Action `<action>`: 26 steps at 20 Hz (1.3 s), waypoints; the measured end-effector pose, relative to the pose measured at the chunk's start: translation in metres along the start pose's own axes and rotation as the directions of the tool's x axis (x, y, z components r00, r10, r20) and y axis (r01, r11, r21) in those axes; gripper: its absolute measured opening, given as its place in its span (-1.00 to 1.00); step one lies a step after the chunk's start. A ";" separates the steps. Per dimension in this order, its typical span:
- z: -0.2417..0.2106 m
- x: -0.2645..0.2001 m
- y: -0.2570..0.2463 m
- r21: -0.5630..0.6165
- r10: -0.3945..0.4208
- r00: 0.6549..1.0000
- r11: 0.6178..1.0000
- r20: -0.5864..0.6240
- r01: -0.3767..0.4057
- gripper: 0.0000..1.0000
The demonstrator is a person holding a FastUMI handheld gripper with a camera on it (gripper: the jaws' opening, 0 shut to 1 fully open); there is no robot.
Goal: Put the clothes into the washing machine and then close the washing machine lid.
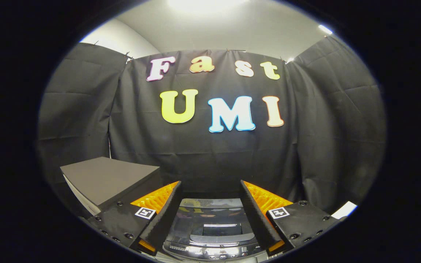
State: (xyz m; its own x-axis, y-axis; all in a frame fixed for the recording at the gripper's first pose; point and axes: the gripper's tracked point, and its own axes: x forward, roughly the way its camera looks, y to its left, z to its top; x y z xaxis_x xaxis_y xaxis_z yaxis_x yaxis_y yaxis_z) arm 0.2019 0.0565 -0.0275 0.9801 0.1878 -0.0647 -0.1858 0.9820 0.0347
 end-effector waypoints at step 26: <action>0.036 -0.205 0.030 0.015 -0.042 0.997 0.999 0.065 0.041 0.92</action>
State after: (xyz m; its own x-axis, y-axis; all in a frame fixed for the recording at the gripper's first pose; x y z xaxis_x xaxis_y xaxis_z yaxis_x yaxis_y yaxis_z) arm -0.0019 0.0466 0.0226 0.9895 0.1444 -0.0012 -0.1442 0.9884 0.0472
